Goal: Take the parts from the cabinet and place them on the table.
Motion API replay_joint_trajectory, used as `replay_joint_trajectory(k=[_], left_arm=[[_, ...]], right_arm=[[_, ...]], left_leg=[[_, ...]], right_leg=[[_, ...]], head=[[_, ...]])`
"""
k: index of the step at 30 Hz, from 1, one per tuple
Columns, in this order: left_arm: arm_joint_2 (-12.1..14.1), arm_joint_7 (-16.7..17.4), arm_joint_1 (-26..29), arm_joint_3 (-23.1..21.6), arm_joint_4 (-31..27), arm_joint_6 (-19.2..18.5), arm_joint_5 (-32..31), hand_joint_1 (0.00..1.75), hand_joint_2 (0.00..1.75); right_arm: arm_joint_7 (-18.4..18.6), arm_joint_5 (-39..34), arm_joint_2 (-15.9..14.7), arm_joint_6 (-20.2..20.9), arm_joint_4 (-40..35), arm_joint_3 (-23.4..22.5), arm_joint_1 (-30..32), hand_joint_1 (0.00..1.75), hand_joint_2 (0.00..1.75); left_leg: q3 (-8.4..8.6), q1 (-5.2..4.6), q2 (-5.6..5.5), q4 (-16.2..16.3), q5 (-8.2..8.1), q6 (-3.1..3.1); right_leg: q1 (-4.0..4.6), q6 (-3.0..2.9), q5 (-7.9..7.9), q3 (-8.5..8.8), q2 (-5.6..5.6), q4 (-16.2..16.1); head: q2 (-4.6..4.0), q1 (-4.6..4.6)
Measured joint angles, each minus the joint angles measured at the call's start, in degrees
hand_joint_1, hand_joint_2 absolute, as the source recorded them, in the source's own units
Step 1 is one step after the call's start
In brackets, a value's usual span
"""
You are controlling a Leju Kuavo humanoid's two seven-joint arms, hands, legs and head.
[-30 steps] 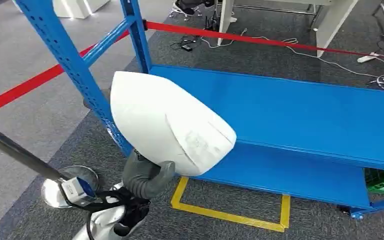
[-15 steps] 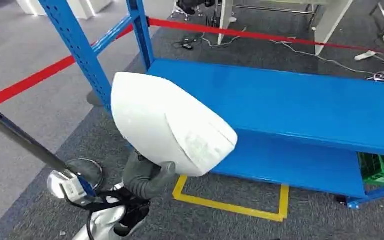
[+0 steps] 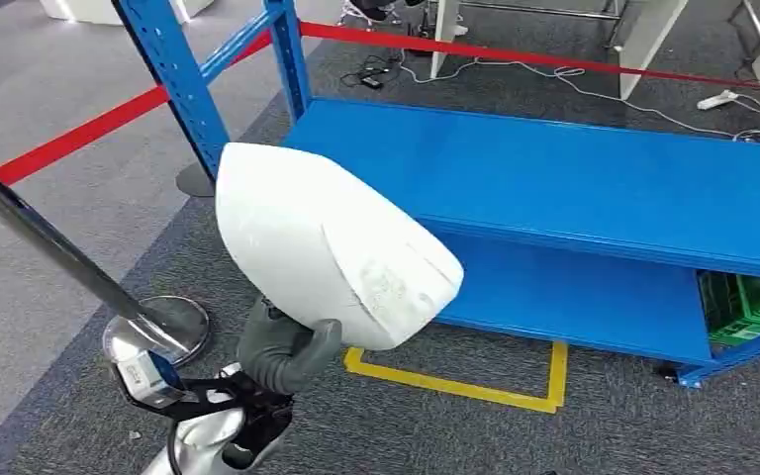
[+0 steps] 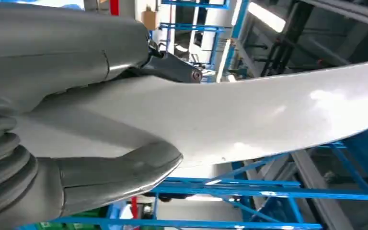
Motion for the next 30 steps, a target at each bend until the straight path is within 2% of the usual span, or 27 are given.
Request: replay_joint_trajectory(k=[1,2,3,5,6,7,8,9,10,11,12,13,15,16,17,18,20,21,22,23,24,25,26,27,28,30], left_arm=[[0.0,-0.02,-0.02,0.05,0.0,-0.02,0.0,1.75,1.75],[-0.04,0.0,-0.11,0.07,0.02,-0.04,0.0,1.75,1.75],[-0.11,-0.02,-0.08,0.07,0.0,-0.07,0.0,1.75,1.75],[-0.11,-0.02,-0.04,0.13,0.02,-0.11,0.0,1.75,1.75],[-0.11,-0.02,0.0,0.24,0.02,-0.11,0.0,1.75,1.75],[-0.07,-0.13,0.07,0.33,0.04,-0.11,0.0,1.75,1.75],[-0.04,-0.41,0.29,0.48,0.04,-0.11,-0.02,1.75,1.75],[-0.04,-0.83,0.56,0.59,0.04,-0.04,-0.15,1.75,1.75],[-0.04,-1.5,0.79,0.72,0.02,0.28,-0.39,1.75,1.75],[-0.04,-2.03,0.97,0.83,-0.04,0.54,-0.63,1.75,1.75],[-0.13,-2.12,1.2,1.03,-0.26,0.81,-0.83,1.75,1.75],[-0.13,-2.14,1.25,1.14,-0.39,0.9,-0.85,1.75,1.75],[-0.11,-2.14,1.33,1.33,-0.5,0.9,-0.87,1.75,1.75],[-0.09,-2.16,1.39,1.42,-0.52,0.92,-0.9,1.75,1.75],[-0.04,-2.16,1.44,1.44,-0.57,0.92,-0.9,1.75,1.75],[-0.02,-2.16,1.51,1.53,-0.7,0.94,-0.9,1.75,1.75],[0.0,-2.21,1.53,1.53,-0.77,0.94,-0.9,1.75,1.75],[0.06,-2.21,1.63,1.53,-0.77,0.94,-0.9,1.75,1.75],[0.07,-2.21,1.78,1.57,-0.76,0.98,-0.9,1.75,1.75],[0.09,-2.21,1.93,1.6,-0.77,1.07,-0.96,1.75,1.75],[0.09,-2.25,2.07,1.62,-0.81,1.22,-1.25,1.75,1.75],[0.09,-2.27,2.25,1.73,-1.0,1.44,-1.59,1.75,1.75],[0.09,-2.27,2.47,1.84,-1.31,1.46,-1.92,1.75,1.75],[0.09,-2.3,2.64,1.95,-1.72,1.44,-2.1,1.75,1.75],[0.04,-2.3,2.73,1.99,-2.08,1.35,-2.27,1.75,1.75],[0.02,-2.3,3.42,2.36,-2.47,0.92,-2.43,1.75,1.75]], right_arm=[[0.0,-0.02,0.0,-0.02,0.0,0.0,0.12,0.0,1.75],[0.02,0.02,-0.02,-0.07,0.0,0.0,0.17,0.0,1.75],[0.04,0.02,-0.02,-0.09,0.0,0.0,0.25,0.0,1.75],[0.11,0.09,-0.02,-0.07,0.0,0.0,0.23,0.0,1.75],[0.09,0.18,-0.02,-0.02,0.0,0.0,0.23,0.0,1.75],[0.13,0.24,-0.02,0.15,0.0,0.02,0.19,0.0,1.75],[0.31,0.39,-0.02,0.39,0.0,0.02,0.18,0.0,1.75],[0.46,0.55,-0.02,0.46,0.0,0.02,0.18,0.0,1.75],[0.46,0.74,-0.02,0.46,0.0,0.07,0.13,0.0,1.75],[0.31,1.11,-0.02,0.46,0.0,0.13,0.03,0.0,1.75],[0.04,1.22,-0.02,0.46,0.0,0.24,-0.22,0.0,1.75],[-0.11,1.31,-0.02,0.48,0.0,0.37,-0.31,0.0,1.75],[-0.31,1.42,-0.02,0.5,0.0,0.66,-0.16,0.0,1.75],[-0.31,1.46,-0.02,0.5,0.0,0.68,-0.1,0.0,1.75],[-0.26,1.46,0.0,0.5,0.0,0.68,-0.16,0.0,1.75],[-0.26,1.51,-0.02,0.5,-0.02,0.68,-0.25,0.0,1.75],[-0.26,1.53,-0.02,0.5,-0.02,0.72,-0.24,0.0,1.75],[-0.28,1.53,0.0,0.5,-0.02,0.72,-0.13,0.0,1.75],[-0.48,1.71,-0.02,0.39,-0.02,0.72,-0.09,0.0,1.75],[-1.18,2.25,-0.02,0.0,-0.02,0.81,0.0,0.0,1.75],[-2.41,2.95,-0.02,-0.72,-0.04,1.16,0.03,0.0,1.75],[-3.84,3.58,-0.02,-1.35,-0.04,1.72,0.01,0.0,1.75],[-4.35,3.85,-0.02,-1.55,-0.04,2.08,-0.06,0.0,1.75],[-4.7,4.11,-0.02,-1.6,-0.04,2.47,-0.13,0.0,1.75],[-4.72,4.13,-0.02,-1.53,-0.04,2.65,-0.07,0.0,1.75],[-5.29,3.85,-0.02,-1.49,-0.04,2.69,0.06,0.0,1.75]], left_leg=[[-0.36,0.19,0.07,-0.2,0.64,0.68],[-0.81,0.38,0.24,-0.21,1.14,1.17],[-1.43,0.38,0.27,-0.21,1.68,1.57],[-2.9,0.29,0.28,-0.15,2.85,1.79],[-3.65,0.23,0.29,-0.12,3.43,1.78],[-4.37,0.18,0.29,-0.04,3.98,1.75],[-5.17,0.17,0.29,0.04,4.56,1.66],[-5.88,0.17,0.28,0.16,5.04,1.51],[-6.5,0.21,0.26,0.35,5.42,1.32],[-6.97,0.24,0.21,0.63,5.8,1.05],[-7.44,-0.01,0.21,0.78,6.11,0.66],[-7.51,-0.04,0.26,0.92,6.51,0.36],[-7.57,0.09,0.28,0.84,7.34,-0.21],[-7.76,0.07,0.25,0.8,7.75,-0.67],[-8.1,0.22,0.21,1.1,6.8,-1.01],[-9.03,0.22,0.23,2.69,3.94,-1.28],[-11.84,0.37,0.23,11.28,-3.01,-1.77],[-13.02,0.37,0.24,15.8,-5.06,-1.89],[-13.34,0.37,0.23,18.54,-5.39,-1.91],[-12.57,0.37,0.24,18.67,-4.16,-1.86],[-10.9,0.37,0.24,17.07,-2.13,-1.74],[-8.03,0.37,0.24,13.4,-0.03,-1.54],[-4.51,0.36,0.24,8.62,0.95,-1.29],[-0.5,0.35,0.24,3.56,0.13,-1.03],[2.1,0.2,0.22,-0.73,-0.89,-0.74],[1.26,-0.04,0.11,-0.81,-0.57,-0.18]], right_leg=[[-0.05,0.37,0.27,-0.27,0.05,-0.02],[-0.15,0.59,-1.29,-0.9,0.09,0.74],[-0.11,0.7,-4.49,-1.96,0.06,3.36],[-0.1,1.03,-10.69,-4.76,0.06,12.65],[-0.1,1.11,-12.33,-5.64,0.06,16.52],[-0.1,1.16,-12.33,-5.64,0.06,18.5],[-0.1,1.1,-10.71,-4.24,0.06,17.91],[-0.1,0.99,-8.48,-1.7,0.05,14.91],[-0.12,0.89,-6.7,1.71,0.05,10.27],[-0.16,0.82,-6.3,5.74,0.06,4.59],[-0.02,0.82,-8.57,8.67,0.16,0.36],[0.12,0.28,-8.43,8.63,0.48,-0.21],[0.34,-0.36,-8.19,7.6,0.44,0.02],[0.2,-1.06,-7.65,7.18,0.37,-0.06],[0.02,-1.64,-7.1,6.67,0.05,-0.09],[0.03,-2.11,-6.49,6.28,0.05,-0.09],[0.06,-2.4,-5.1,4.56,0.05,-0.05],[0.08,-2.4,-4.46,3.67,0.0,0.0],[0.09,-2.33,-3.86,2.84,-0.07,0.03],[0.09,-2.21,-3.31,2.06,-0.12,0.07],[0.09,-2.1,-2.76,1.32,-0.13,0.09],[0.1,-1.98,-2.16,0.59,-0.11,0.09],[0.09,-1.86,-1.59,0.06,-0.04,0.1],[0.13,-1.61,-1.12,-0.16,0.06,0.19],[0.41,-1.29,-0.79,-0.58,0.03,0.3],[0.26,-0.6,0.57,-0.74,-0.13,-0.18]], head=[[0.0,-0.06],[0.0,0.04],[0.0,0.28],[0.0,0.37],[0.0,0.37],[0.0,0.35],[0.0,0.35],[0.0,0.35],[0.0,0.35],[0.0,0.37],[0.0,0.39],[0.0,0.17],[0.0,0.28],[0.0,0.33],[0.0,0.39],[0.0,0.02],[0.0,-0.09],[0.0,-0.11],[0.0,-0.09],[0.0,-0.11],[0.0,-0.09],[0.0,-0.09],[0.0,-0.09],[0.0,-0.13],[0.0,-0.07],[0.0,-0.07]])
